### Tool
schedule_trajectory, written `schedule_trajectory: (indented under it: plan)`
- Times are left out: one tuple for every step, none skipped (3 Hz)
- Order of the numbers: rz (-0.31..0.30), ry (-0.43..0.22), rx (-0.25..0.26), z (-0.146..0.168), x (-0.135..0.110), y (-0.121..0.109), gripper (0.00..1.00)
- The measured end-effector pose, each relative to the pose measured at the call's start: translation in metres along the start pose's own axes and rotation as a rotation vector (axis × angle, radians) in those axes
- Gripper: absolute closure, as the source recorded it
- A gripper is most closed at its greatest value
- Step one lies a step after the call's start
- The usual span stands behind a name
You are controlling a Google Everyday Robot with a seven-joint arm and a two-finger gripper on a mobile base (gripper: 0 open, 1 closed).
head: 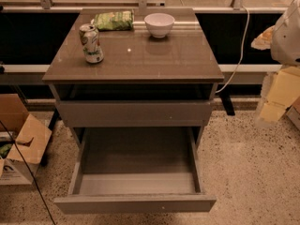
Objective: Place 7up can into middle drawer
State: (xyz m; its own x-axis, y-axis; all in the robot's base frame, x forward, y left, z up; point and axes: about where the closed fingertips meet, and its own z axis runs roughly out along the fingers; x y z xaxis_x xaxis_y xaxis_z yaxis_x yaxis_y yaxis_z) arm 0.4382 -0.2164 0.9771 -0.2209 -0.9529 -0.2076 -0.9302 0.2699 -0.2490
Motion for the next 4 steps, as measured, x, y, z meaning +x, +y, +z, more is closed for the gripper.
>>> schedule_trajectory:
  plan:
    - [0.0,-0.003,0.006,-0.001,-0.001,0.0,0.0]
    - [-0.01,-0.044,0.047,-0.001,-0.022,-0.005,0.0]
    - [-0.003,-0.115,0.078,0.0,-0.05,-0.014,0.0]
    - [0.01,-0.162,0.077,0.007,-0.074,-0.03,0.0]
